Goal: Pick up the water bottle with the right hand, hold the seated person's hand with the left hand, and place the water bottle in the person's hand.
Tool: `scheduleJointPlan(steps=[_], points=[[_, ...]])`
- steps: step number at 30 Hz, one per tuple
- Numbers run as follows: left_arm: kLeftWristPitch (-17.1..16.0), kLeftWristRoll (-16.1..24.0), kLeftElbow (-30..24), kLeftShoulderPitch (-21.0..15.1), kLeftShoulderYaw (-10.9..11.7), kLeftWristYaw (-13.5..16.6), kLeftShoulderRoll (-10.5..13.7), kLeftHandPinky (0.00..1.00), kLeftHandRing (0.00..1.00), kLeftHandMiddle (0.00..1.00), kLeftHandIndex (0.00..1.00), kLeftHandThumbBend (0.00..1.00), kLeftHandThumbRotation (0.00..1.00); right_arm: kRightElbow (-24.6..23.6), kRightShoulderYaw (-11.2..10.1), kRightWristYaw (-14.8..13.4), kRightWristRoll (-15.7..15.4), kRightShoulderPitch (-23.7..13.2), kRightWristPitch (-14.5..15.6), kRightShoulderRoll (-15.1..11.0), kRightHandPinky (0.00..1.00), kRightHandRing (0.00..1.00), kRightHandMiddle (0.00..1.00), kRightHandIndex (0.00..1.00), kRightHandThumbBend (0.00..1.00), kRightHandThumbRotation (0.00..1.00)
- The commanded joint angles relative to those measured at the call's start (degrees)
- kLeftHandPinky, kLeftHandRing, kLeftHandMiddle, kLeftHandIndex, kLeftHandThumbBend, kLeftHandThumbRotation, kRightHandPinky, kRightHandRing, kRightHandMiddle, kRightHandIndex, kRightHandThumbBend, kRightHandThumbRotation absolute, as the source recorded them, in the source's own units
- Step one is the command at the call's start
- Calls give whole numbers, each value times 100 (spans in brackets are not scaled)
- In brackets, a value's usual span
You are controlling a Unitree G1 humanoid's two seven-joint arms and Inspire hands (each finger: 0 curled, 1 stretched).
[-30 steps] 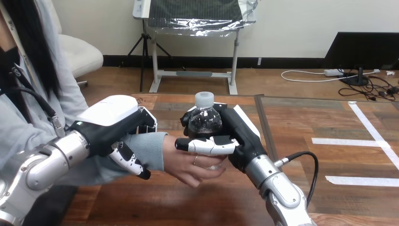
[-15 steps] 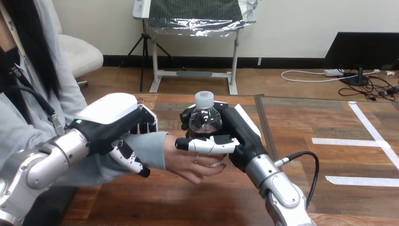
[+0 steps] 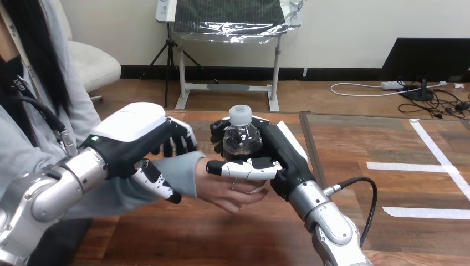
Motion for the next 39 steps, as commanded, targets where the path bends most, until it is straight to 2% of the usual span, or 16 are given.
scheduleJointPlan(steps=[1,6,8,12,17,26,29,39], points=[[134,-148,-455,-7,227,36,81,55,64,70,73,99,17,-255,40,-76,-33,-323,51,-42,75,74,73,74,89,25],[117,-168,-529,81,242,62,123,60,68,74,78,100,19,-257,31,-85,-24,-335,80,-79,82,80,77,79,89,31],[118,-177,-550,107,246,65,136,65,71,77,81,100,21,-257,27,-82,-18,-339,92,-90,85,83,79,81,90,34],[158,-166,-623,184,260,87,152,70,75,80,83,100,24,-246,12,-68,-1,-352,94,-122,88,85,81,83,90,37],[246,-146,-693,253,268,85,166,77,81,84,87,100,29,-237,9,-55,-1,-365,105,-164,88,85,82,85,91,41],[370,-67,-843,429,297,112,211,82,87,90,92,100,36,-238,0,-57,-11,-376,126,-238,88,86,82,86,94,46],[466,-93,-941,517,318,70,210,83,89,92,94,100,37,-229,2,-68,-30,-382,104,-273,88,86,82,86,95,47],[496,-98,-1054,713,375,89,243,88,95,97,99,100,37,-192,-17,-45,-27,-399,79,-347,88,86,82,86,96,50]])
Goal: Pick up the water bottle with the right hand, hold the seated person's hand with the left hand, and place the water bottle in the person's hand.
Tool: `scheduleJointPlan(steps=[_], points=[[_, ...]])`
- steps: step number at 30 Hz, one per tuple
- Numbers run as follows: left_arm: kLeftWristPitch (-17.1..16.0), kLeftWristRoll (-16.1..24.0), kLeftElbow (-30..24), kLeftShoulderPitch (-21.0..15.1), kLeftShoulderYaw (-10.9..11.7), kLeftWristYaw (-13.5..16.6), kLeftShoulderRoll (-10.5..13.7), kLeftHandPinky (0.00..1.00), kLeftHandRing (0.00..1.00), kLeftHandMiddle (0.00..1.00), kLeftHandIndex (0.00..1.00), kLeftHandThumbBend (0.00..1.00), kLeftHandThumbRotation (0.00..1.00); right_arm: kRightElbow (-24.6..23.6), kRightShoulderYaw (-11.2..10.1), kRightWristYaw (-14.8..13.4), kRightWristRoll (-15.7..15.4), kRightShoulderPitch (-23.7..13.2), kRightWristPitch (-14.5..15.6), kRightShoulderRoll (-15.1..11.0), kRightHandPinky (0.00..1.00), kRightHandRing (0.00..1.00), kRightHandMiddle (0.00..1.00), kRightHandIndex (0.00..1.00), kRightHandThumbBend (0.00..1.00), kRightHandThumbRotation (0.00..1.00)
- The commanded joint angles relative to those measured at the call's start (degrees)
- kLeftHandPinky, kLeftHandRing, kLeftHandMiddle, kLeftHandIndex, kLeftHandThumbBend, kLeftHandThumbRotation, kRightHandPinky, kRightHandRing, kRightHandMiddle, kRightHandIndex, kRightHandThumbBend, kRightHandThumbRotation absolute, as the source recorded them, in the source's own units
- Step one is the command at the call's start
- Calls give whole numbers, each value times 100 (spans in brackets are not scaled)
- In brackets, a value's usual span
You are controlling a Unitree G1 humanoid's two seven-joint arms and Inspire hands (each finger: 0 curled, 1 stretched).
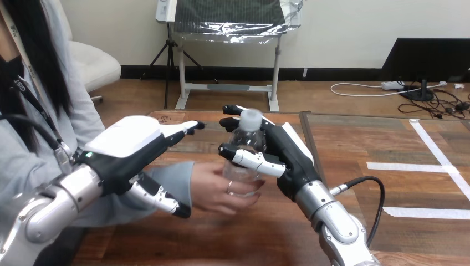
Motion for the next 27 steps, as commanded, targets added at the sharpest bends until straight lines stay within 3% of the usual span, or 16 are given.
scheduleJointPlan(steps=[1,27], points=[[56,-56,-320,-29,240,86,133,88,95,98,99,100,38,-179,-39,-1,32,-401,-64,-156,88,87,82,86,96,51],[-155,-103,-338,467,417,409,151,94,100,100,100,100,50,-106,-76,27,65,-414,-205,-306,95,95,91,96,100,64]])
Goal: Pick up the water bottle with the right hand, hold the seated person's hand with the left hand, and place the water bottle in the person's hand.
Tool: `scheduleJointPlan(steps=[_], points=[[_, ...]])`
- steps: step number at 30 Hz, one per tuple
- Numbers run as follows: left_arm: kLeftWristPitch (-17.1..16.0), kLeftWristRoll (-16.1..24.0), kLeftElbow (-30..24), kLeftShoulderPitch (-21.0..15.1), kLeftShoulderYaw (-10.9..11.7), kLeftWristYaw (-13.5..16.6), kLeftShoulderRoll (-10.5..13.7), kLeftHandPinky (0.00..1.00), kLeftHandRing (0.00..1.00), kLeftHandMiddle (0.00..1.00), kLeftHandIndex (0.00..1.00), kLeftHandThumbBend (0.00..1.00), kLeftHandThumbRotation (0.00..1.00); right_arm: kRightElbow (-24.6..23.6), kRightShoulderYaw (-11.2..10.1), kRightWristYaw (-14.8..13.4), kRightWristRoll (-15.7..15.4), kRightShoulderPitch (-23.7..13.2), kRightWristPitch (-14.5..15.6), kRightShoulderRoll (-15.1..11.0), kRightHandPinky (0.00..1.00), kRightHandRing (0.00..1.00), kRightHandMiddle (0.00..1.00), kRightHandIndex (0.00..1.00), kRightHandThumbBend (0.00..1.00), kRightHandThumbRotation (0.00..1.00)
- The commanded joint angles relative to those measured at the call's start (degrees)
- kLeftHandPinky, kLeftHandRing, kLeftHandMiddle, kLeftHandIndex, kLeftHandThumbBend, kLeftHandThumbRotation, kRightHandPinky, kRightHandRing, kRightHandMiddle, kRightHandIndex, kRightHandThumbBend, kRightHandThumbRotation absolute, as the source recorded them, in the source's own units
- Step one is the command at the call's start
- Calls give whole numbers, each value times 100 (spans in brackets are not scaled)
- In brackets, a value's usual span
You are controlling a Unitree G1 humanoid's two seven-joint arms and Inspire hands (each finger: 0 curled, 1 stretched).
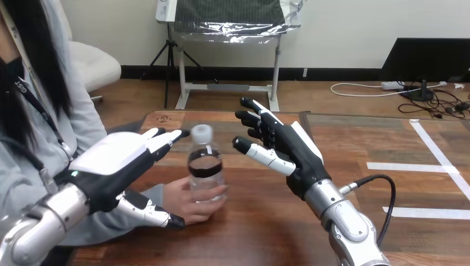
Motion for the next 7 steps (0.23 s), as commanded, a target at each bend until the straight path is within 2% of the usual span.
scheduleJointPlan(steps=[1,7], points=[[-152,-100,-233,-73,227,239,50,95,100,100,100,100,51,-103,-69,10,72,-415,-206,-96,96,95,91,96,100,65],[-286,-97,-171,9,254,402,35,94,100,100,100,100,54,-86,-62,-22,38,-414,-244,-147,96,95,91,97,100,68]])
